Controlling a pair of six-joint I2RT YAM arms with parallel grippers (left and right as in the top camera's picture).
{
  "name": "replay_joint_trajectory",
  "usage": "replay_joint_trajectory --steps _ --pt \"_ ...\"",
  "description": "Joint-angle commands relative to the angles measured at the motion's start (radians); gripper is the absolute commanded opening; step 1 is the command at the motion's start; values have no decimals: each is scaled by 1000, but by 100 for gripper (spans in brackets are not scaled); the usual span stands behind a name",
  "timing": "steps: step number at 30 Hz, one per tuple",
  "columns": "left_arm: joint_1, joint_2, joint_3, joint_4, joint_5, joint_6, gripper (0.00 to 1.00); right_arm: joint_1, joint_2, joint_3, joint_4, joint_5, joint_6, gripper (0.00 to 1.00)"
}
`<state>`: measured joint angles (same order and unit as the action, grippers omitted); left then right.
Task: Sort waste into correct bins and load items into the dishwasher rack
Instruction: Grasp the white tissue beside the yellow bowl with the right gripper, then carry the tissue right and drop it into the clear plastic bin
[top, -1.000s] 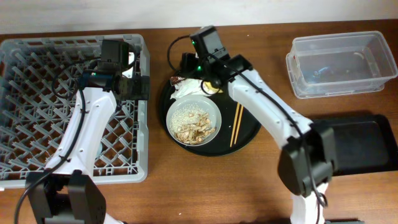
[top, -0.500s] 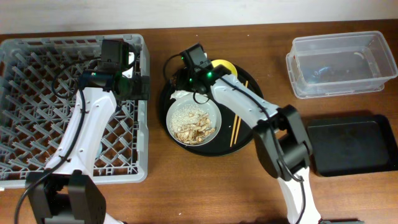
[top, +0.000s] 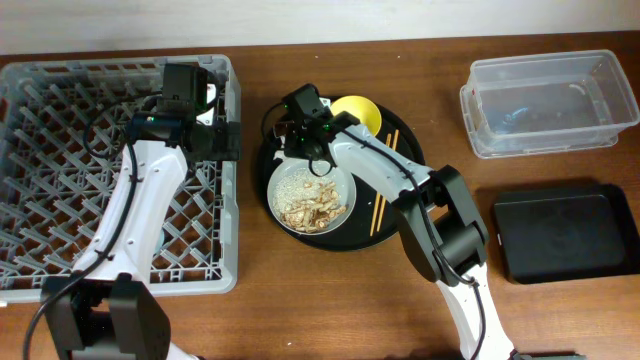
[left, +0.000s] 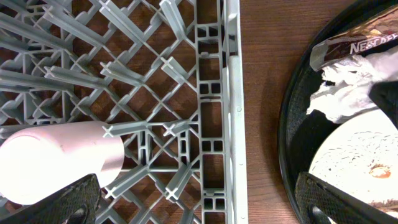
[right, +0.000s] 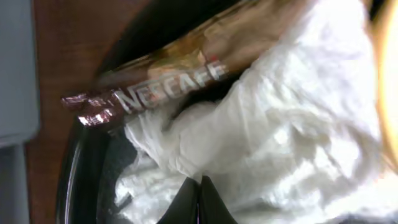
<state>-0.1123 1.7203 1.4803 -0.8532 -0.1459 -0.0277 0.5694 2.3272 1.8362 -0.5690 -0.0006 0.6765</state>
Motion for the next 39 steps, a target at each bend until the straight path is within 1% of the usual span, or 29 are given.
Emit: replay_joint_trajectory --steps 1,5,8,11,14,18,24,27,30,31,32,34,37,39 --pt "4 -14 -2 -1 3 -10 99 -14 -49 123 -85 13 -7 4" --pt "4 -14 -2 -1 3 -10 99 -13 -49 238 -177 29 -62 4" --pt "4 -14 -2 -1 3 -10 99 -15 -49 256 -210 85 -66 4" --pt "4 -14 -2 -1 3 -10 99 -15 -62 267 -233 76 -67 4" --pt "4 -14 -2 -1 3 -10 99 -19 -129 312 -263 71 -74 4" --pt "4 -14 -2 -1 3 -10 100 -41 -240 370 -304 -3 -74 4" --pt "4 -14 -2 -1 3 -10 100 -85 -367 377 -367 -3 -78 4" --pt "4 -14 -2 -1 3 -10 99 -180 -422 377 -369 32 -134 4" --pt "4 -14 -2 -1 3 -10 99 -341 -436 377 -387 37 -176 4" --pt "4 -14 -2 -1 3 -10 99 -492 -430 376 -401 23 -224 4" --pt "4 -14 -2 -1 3 -10 99 -568 -422 376 -392 -17 -297 4" --pt "4 -14 -2 -1 3 -10 99 -646 -410 376 -393 -48 -340 4" --pt "4 -14 -2 -1 3 -10 99 -765 -377 374 -396 -48 -340 4" --pt "4 -14 -2 -1 3 -10 99 -809 -350 374 -392 -49 -346 4"
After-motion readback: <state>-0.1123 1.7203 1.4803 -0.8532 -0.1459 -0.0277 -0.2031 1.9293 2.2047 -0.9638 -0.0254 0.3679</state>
